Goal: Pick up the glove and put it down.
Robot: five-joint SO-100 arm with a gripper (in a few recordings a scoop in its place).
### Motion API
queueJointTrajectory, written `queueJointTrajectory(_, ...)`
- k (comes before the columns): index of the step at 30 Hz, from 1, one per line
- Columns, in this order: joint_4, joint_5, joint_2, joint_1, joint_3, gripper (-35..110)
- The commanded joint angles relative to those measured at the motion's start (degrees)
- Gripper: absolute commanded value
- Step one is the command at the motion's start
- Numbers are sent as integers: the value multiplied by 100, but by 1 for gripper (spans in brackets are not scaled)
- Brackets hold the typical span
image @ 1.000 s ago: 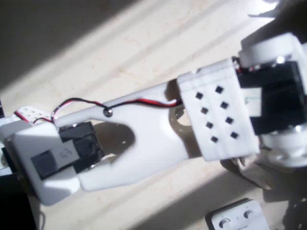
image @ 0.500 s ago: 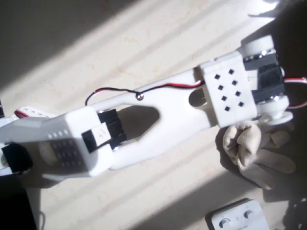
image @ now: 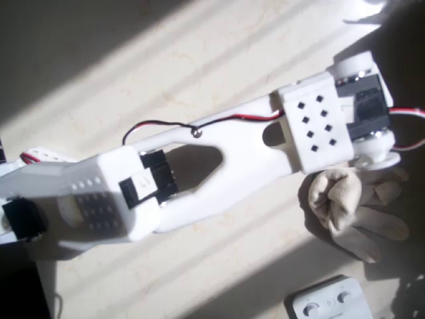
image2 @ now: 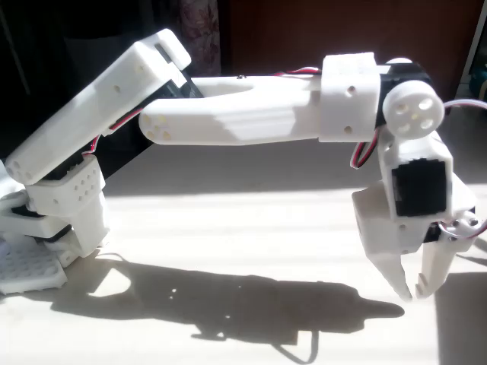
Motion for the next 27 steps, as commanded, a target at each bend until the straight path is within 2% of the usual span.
queueJointTrajectory(1, 9, 18, 114, -26, -114, 0)
queueJointTrajectory(15, -44, -18, 193, -18, -88, 1)
queueJointTrajectory(21, -123, -26, 1406, -9, 176, 1)
queueJointTrajectory(27, -1063, -35, 3146, 18, 1775, 1)
